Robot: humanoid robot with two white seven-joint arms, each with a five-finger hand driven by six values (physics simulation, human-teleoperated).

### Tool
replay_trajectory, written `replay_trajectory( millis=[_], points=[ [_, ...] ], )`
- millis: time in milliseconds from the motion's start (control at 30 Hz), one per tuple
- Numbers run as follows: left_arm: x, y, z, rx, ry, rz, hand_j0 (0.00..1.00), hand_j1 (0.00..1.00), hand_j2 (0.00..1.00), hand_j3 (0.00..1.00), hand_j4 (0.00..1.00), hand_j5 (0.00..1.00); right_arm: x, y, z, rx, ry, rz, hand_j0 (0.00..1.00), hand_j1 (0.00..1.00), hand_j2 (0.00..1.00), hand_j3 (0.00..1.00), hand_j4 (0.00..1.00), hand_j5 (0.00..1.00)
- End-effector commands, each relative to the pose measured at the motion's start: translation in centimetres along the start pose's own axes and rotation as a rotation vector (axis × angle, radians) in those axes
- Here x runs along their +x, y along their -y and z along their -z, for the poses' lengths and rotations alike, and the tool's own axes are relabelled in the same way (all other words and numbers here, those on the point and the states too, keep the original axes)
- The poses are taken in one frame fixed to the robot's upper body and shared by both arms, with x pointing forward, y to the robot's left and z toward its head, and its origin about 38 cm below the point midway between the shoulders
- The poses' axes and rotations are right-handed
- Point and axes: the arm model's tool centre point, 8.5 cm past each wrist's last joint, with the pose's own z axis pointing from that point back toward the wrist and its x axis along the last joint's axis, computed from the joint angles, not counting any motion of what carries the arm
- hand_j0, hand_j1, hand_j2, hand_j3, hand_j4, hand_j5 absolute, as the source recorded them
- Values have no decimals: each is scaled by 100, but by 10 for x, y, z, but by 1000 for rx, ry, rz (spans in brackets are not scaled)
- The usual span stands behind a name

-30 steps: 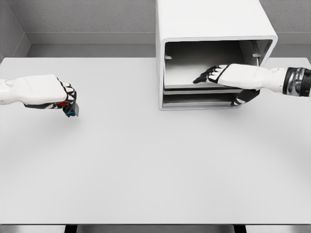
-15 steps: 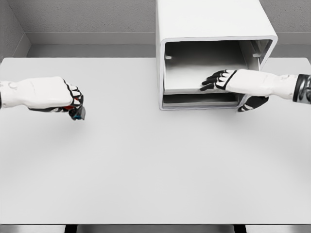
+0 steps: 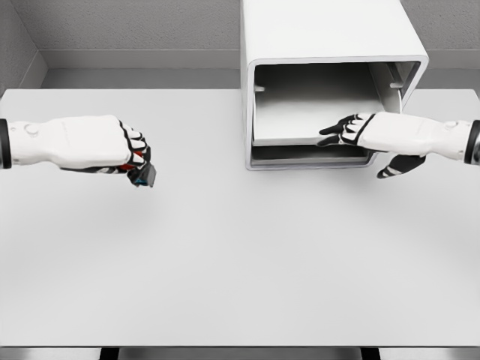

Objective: Slide open multi-storey tabletop storage cabinets and put open load switch and slide close multi-storey tabletop storage cabinets

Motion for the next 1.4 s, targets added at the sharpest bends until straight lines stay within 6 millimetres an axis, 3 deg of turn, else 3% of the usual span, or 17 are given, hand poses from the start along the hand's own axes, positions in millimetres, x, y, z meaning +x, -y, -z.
replay_trajectory(
  millis=[0,267,467,733,867,967,1100,1233,1367],
  points=[
    [1,-2,0,13,7,-10,35,35,35,35,35,35,0,5,-8,-7,-9,-11,100,100,100,100,100,100],
    [0,-5,0,18,5,-6,35,35,35,35,35,35,-3,11,-34,-54,-58,-13,100,100,100,100,100,100],
    [0,-8,-1,24,5,-5,35,35,35,35,35,35,-2,13,-33,-89,-39,14,100,100,100,100,100,100],
    [0,-9,-1,25,4,-2,35,35,35,35,35,35,7,9,6,-36,19,-20,100,100,100,100,100,100],
    [0,-9,-1,25,4,-2,35,35,35,35,35,35,5,5,9,-12,8,-33,100,100,100,100,100,100],
    [0,-9,-1,25,4,-2,35,35,35,35,35,35,6,9,26,1,35,-38,100,100,100,100,100,100],
    [0,-9,-1,25,4,-2,35,35,35,35,35,35,4,11,25,-1,28,-37,100,100,100,100,100,100],
    [0,-9,-1,25,4,-2,35,35,35,35,35,35,-14,12,25,-17,-11,3,100,100,100,100,100,100],
    [0,-9,-1,25,4,-2,35,35,35,35,35,35,-16,10,35,-13,-6,12,100,100,100,100,100,100]
  ],
)
